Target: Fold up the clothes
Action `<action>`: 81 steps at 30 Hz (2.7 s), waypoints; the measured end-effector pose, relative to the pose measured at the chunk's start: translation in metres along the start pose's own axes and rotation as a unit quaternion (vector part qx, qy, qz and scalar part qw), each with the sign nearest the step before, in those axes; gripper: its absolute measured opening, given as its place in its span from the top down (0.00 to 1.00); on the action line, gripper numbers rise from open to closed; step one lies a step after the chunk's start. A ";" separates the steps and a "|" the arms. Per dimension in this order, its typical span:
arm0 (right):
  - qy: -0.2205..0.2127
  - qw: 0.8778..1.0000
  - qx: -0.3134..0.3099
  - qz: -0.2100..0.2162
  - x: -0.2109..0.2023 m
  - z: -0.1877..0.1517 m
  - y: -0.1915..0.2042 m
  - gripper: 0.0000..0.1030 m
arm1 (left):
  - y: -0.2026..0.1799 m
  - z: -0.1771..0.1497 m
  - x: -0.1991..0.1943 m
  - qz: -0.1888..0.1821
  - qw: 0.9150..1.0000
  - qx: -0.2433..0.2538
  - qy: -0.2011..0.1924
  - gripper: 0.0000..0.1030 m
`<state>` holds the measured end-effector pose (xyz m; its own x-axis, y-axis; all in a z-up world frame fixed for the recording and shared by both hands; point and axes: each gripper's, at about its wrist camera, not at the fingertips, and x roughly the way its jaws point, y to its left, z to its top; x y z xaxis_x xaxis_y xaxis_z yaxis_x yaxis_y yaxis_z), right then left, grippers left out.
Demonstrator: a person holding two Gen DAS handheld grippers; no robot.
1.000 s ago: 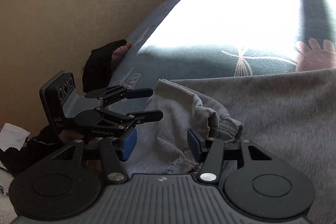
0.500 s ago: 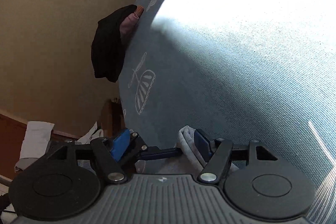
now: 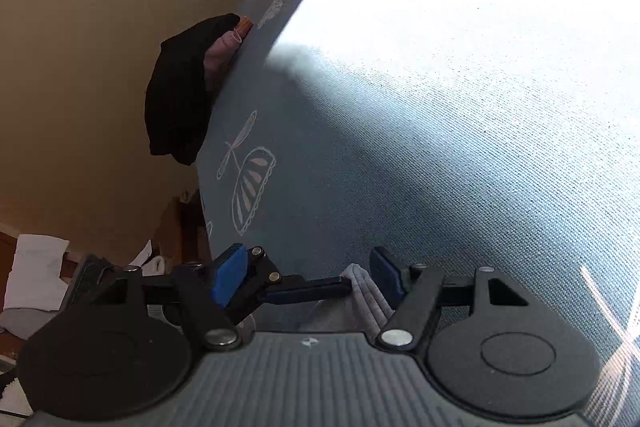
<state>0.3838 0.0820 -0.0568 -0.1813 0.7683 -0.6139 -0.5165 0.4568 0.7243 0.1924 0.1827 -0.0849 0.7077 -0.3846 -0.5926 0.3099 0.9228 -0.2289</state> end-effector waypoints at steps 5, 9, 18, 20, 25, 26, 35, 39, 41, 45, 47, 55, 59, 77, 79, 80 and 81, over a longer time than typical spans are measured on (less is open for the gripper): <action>-0.049 0.998 0.030 -0.014 -0.069 -0.053 -0.001 0.27 | -0.029 -0.004 -0.017 0.003 0.999 0.037 0.026 0.17; -0.075 0.995 0.058 -0.002 -0.098 -0.097 -0.004 0.25 | -0.068 -0.015 -0.033 0.016 0.993 0.101 0.058 0.17; -0.138 0.985 0.090 -0.052 -0.088 -0.138 -0.030 0.39 | -0.106 -0.046 -0.037 0.021 0.984 0.109 0.137 0.17; -0.166 0.980 0.100 -0.047 -0.101 -0.145 -0.030 0.33 | -0.120 -0.041 -0.045 0.008 0.985 0.127 0.114 0.17; -0.192 0.978 0.066 -0.058 -0.125 -0.167 -0.002 0.26 | -0.158 -0.027 -0.033 -0.031 0.980 0.180 0.079 0.16; -0.193 0.977 0.064 -0.059 -0.128 -0.171 0.002 0.26 | -0.164 -0.028 -0.026 -0.037 0.979 0.185 0.080 0.16; -0.226 0.962 0.100 -0.119 -0.158 -0.235 -0.004 0.24 | -0.190 -0.051 -0.026 -0.072 0.969 0.198 0.130 0.15; -0.236 0.951 0.091 -0.176 -0.164 -0.266 -0.006 0.23 | -0.178 -0.026 -0.034 -0.033 0.977 0.191 0.091 0.15; -0.239 0.943 0.074 -0.218 -0.162 -0.281 -0.002 0.23 | -0.169 -0.014 -0.024 -0.012 0.981 0.175 0.080 0.15; -0.238 0.921 0.028 -0.308 -0.149 -0.308 0.008 0.23 | -0.155 -0.005 0.012 0.012 0.986 0.138 0.090 0.15; -0.233 0.912 0.019 -0.337 -0.143 -0.317 0.009 0.23 | -0.147 -0.009 0.034 0.020 0.987 0.108 0.115 0.15; -0.262 0.901 0.012 -0.346 -0.157 -0.348 0.005 0.23 | -0.169 0.000 0.011 0.046 0.986 0.123 0.098 0.13; -0.292 0.874 0.008 -0.389 -0.172 -0.352 -0.002 0.22 | -0.189 0.002 0.008 0.069 0.981 0.150 0.096 0.13; -0.307 0.814 0.058 -0.490 -0.228 -0.379 -0.051 0.16 | -0.286 0.013 0.097 0.094 0.980 0.151 0.093 0.13; -0.305 0.818 0.070 -0.483 -0.228 -0.381 -0.062 0.16 | -0.289 0.000 0.108 0.110 0.978 0.143 0.101 0.13; -0.306 0.820 0.072 -0.478 -0.228 -0.383 -0.066 0.15 | -0.290 -0.006 0.113 0.118 0.977 0.140 0.107 0.13; -0.307 0.822 0.073 -0.474 -0.228 -0.384 -0.069 0.12 | -0.290 -0.012 0.113 0.123 0.978 0.135 0.101 0.12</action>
<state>0.1394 -0.2966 -0.0875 0.7239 0.0968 -0.6830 -0.0682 0.9953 0.0688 0.1744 -0.1282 -0.0948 0.6507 -0.1152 -0.7506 0.3219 0.9371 0.1352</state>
